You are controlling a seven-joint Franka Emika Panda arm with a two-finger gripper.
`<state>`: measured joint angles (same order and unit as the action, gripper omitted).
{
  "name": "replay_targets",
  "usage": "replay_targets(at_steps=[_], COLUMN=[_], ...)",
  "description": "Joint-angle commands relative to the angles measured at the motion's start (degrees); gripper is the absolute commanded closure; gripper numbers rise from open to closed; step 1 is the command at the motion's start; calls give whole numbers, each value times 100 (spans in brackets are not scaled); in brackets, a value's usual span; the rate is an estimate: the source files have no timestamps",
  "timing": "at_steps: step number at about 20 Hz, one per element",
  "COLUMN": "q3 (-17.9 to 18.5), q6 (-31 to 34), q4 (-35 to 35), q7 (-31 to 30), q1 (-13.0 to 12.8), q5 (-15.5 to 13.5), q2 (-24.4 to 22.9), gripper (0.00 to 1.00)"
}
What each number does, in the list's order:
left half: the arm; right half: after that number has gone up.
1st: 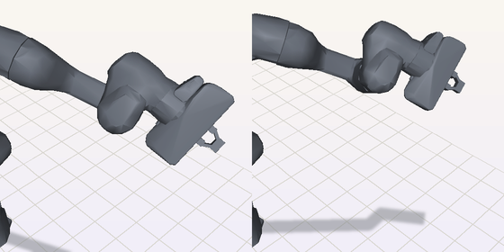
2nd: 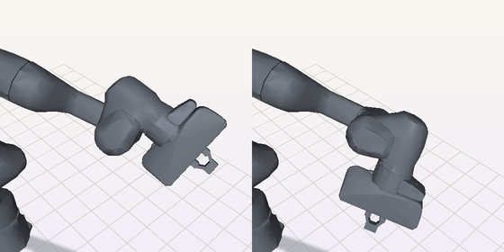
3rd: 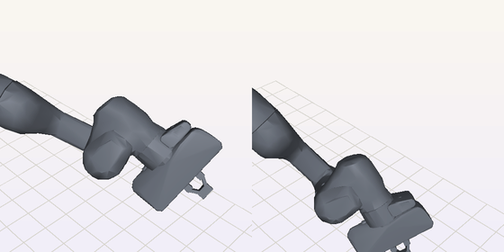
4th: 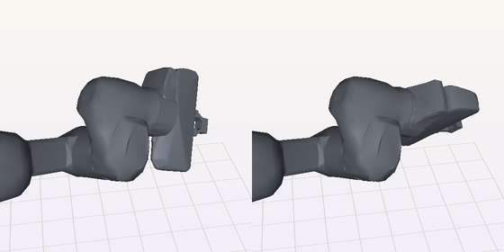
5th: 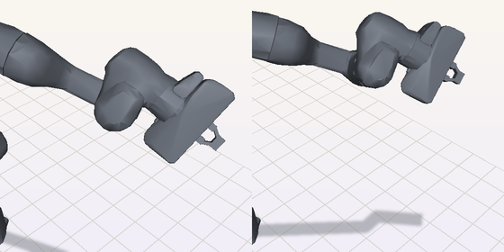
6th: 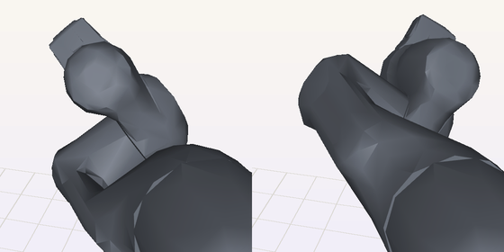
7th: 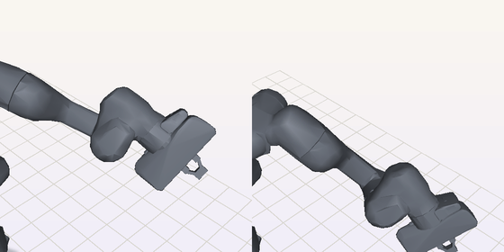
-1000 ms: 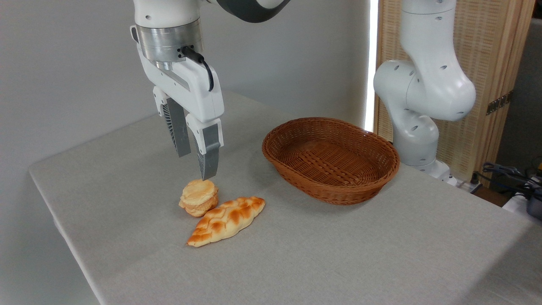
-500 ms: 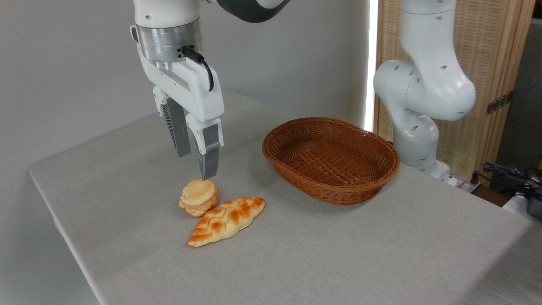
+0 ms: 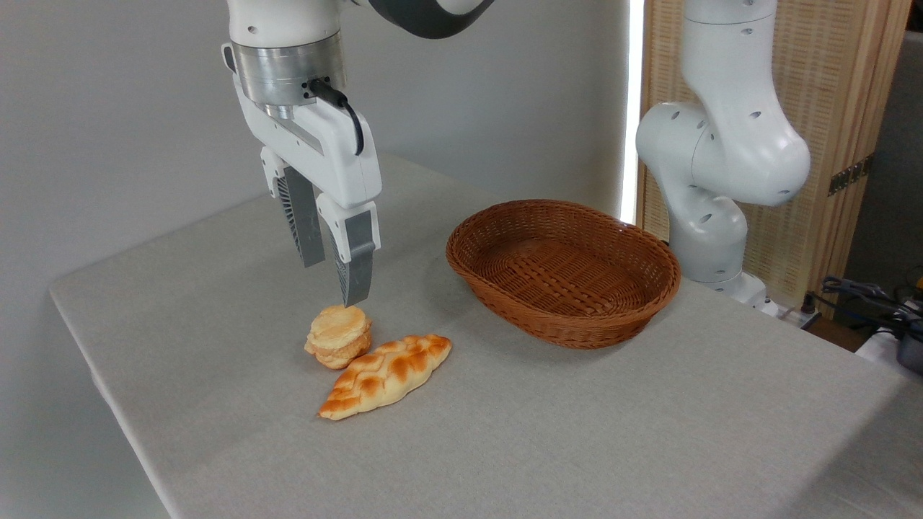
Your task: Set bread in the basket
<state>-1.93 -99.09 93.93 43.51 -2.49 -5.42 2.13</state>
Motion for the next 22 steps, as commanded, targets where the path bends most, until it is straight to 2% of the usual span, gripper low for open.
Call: replay_targets(at_steps=[1,10,16,20,22], q3=[43,-18,-44,-290,-456], q6=[65,118,-5,-75,-408], q4=[-6,-6,134,450,757], q7=[-27,-44,0,0,0], q1=[29,21,-76,-128,-138], q5=[-91,-91,-91,-91,-91], q2=[-46,-46,-2,-11,-20], gripper=[0,0,0,0,0])
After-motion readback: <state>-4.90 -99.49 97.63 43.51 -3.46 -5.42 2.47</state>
